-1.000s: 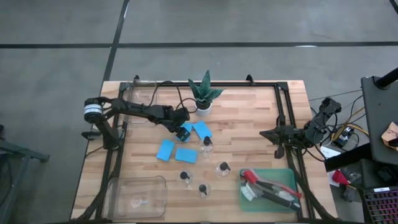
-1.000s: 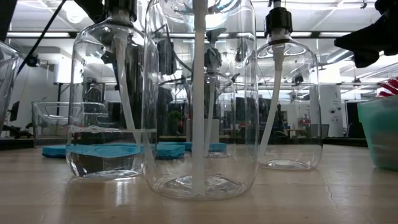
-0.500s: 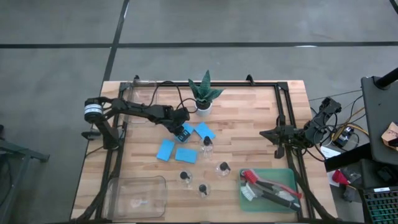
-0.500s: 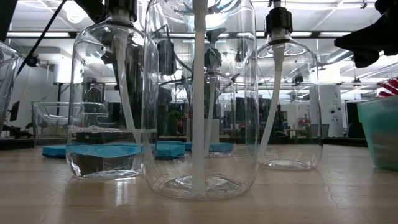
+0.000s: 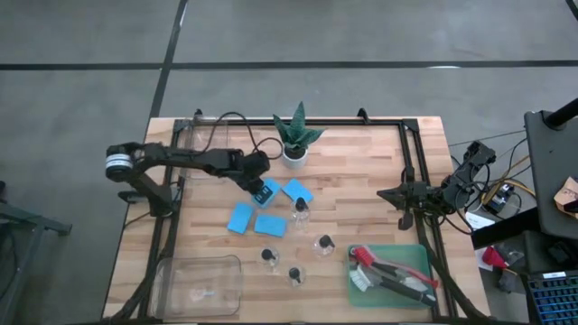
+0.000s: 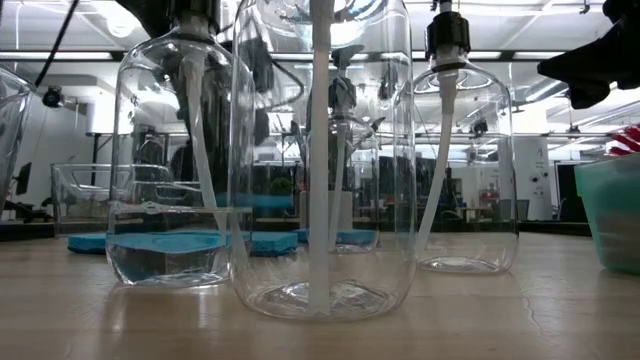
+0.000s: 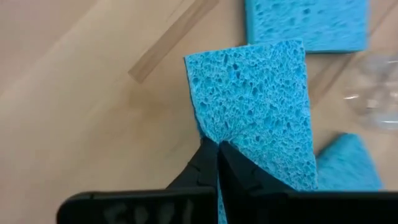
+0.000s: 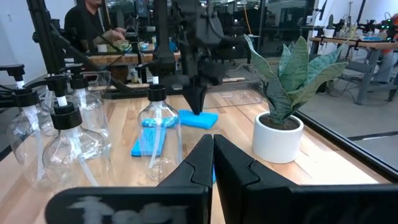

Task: Pick & Place Kitchen Sink Supplies
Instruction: Put the blue sponge into the top transparent bin

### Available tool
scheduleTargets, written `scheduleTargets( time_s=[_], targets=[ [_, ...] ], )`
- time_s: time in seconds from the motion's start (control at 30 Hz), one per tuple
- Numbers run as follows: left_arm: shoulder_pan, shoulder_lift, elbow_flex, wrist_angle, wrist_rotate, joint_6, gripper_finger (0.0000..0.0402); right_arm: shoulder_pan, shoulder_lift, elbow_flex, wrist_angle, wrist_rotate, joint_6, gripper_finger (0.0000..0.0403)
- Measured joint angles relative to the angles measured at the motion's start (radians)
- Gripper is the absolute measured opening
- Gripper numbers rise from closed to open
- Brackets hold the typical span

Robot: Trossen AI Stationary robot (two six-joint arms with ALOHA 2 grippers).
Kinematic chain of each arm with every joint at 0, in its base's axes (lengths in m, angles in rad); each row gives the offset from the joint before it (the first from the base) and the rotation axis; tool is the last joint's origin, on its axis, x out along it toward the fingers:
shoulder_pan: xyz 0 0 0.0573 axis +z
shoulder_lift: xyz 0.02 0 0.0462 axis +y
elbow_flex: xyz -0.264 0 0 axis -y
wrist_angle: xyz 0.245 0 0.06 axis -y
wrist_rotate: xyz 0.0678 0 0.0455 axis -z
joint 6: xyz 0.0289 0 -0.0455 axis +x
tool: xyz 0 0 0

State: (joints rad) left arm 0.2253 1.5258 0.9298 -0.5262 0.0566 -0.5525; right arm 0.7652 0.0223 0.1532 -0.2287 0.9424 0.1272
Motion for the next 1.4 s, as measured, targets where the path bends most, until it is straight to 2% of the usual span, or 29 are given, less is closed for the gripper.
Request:
scheduleTargets(
  time_s=[0.2,0.27,0.37,0.57,0.67,0.8,1.0,1.2,1.4],
  targets=[
    [0.001,-0.156,0.000,-0.079,-0.001,-0.013,0.0000,0.000,0.000,0.000,0.000,0.000,0.000,0.0008],
    [0.005,-0.223,0.000,-0.097,-0.034,-0.018,0.0000,0.000,0.000,0.000,0.000,0.000,0.000,0.0008],
    [0.018,-0.323,0.001,-0.161,-0.132,-0.021,0.0000,0.000,0.000,0.000,0.000,0.000,0.000,0.0008],
    [0.060,-0.503,0.001,-0.367,-0.412,-0.050,0.0000,0.000,0.000,0.000,0.000,0.000,0.000,0.0008],
    [0.113,-0.550,0.001,-0.477,-0.484,-0.077,0.0000,0.000,0.000,0.000,0.000,0.000,0.000,0.0008],
    [0.204,-0.555,-0.001,-0.553,-0.502,-0.071,0.0000,0.000,0.000,0.000,0.000,0.000,0.000,0.0008],
    [0.350,-0.505,-0.002,-0.540,-0.536,0.044,0.0000,0.000,0.000,0.000,0.000,0.000,0.000,0.0008],
    [0.486,-0.425,-0.033,-0.510,-0.447,0.146,0.0000,0.000,0.000,0.000,0.000,0.000,0.000,0.0008],
    [0.564,-0.366,-0.069,-0.472,-0.441,0.167,0.0008,0.000,0.000,0.000,-0.001,0.000,0.000,0.0008]
  ],
)
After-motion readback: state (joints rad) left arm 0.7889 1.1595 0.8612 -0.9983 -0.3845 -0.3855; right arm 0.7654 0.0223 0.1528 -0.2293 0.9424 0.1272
